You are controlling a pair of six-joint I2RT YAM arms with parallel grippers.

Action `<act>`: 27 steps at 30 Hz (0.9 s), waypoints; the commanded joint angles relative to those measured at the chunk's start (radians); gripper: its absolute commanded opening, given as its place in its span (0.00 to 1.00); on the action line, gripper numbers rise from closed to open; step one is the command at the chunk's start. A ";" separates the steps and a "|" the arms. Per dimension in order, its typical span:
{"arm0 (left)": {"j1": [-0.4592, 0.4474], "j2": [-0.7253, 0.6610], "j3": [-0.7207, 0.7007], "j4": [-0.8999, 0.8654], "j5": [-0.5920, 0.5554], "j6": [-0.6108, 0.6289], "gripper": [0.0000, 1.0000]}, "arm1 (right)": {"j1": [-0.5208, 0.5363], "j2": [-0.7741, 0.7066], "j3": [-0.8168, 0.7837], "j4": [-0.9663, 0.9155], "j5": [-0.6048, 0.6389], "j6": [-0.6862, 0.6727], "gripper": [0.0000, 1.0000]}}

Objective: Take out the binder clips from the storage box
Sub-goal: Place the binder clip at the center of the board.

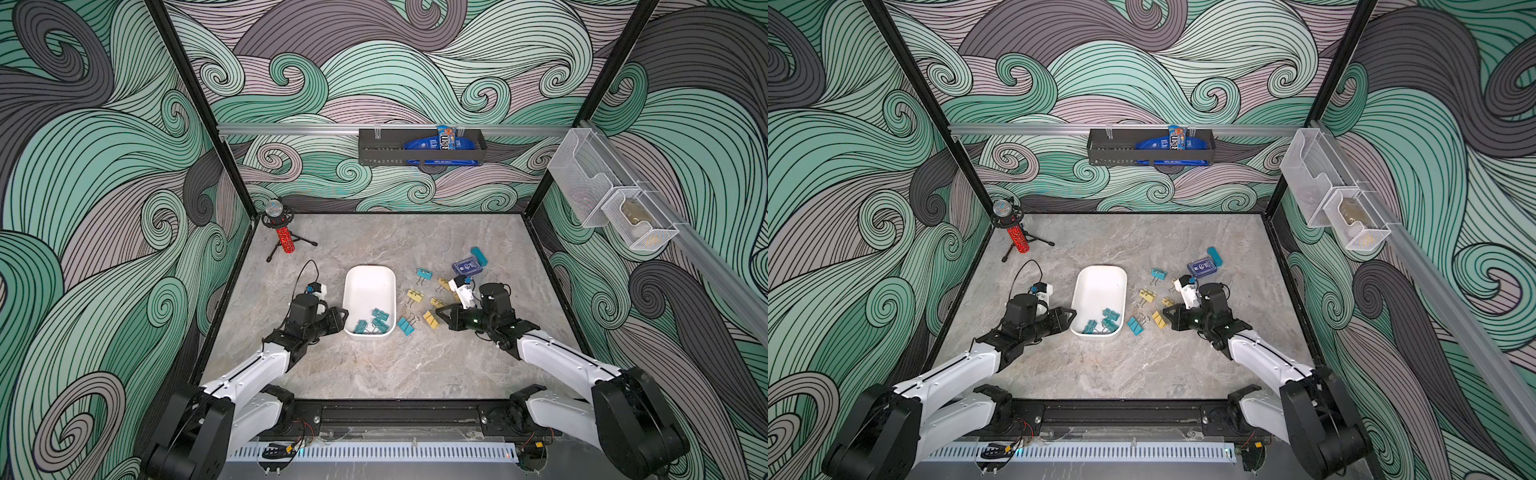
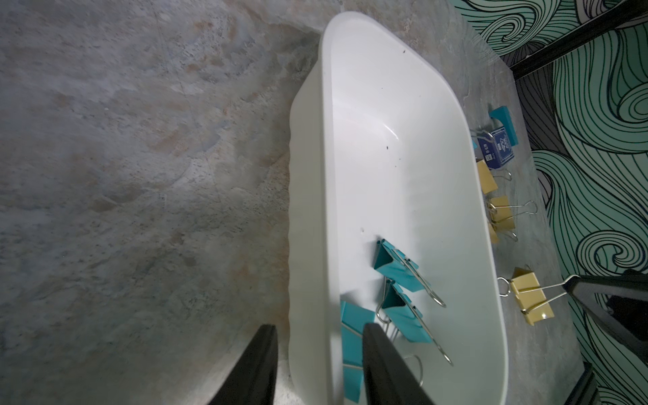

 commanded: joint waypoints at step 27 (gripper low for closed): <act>-0.005 0.018 0.031 0.005 0.009 0.021 0.43 | -0.007 0.131 -0.125 0.246 -0.032 0.083 0.06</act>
